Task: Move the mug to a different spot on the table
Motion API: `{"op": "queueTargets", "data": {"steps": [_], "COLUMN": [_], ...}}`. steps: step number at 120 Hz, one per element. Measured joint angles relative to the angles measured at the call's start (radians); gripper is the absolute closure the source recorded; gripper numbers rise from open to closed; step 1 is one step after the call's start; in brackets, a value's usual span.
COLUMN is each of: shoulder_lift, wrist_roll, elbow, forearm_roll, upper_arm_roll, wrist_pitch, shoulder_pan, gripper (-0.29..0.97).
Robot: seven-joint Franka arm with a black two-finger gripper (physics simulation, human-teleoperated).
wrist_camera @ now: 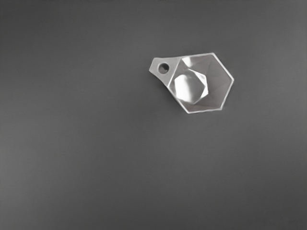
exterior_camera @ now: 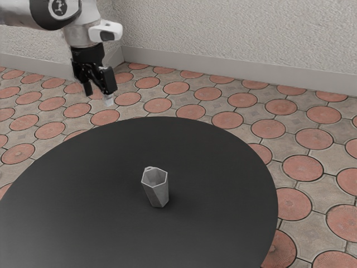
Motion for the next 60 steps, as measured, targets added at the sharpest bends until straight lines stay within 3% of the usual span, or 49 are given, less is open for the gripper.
{"op": "queueTargets", "data": {"steps": [28,60], "shoulder_lift": [0.026,0.214], "wrist_roll": [0.022,0.224], "elbow": [-0.097,-0.123], "forearm_roll": [0.017,-0.003], "upper_arm_roll": [0.013,0.039], "wrist_pitch": [0.107,0.224], "shoulder_pan": [0.056,0.097], "gripper": [0.00,0.00]}}
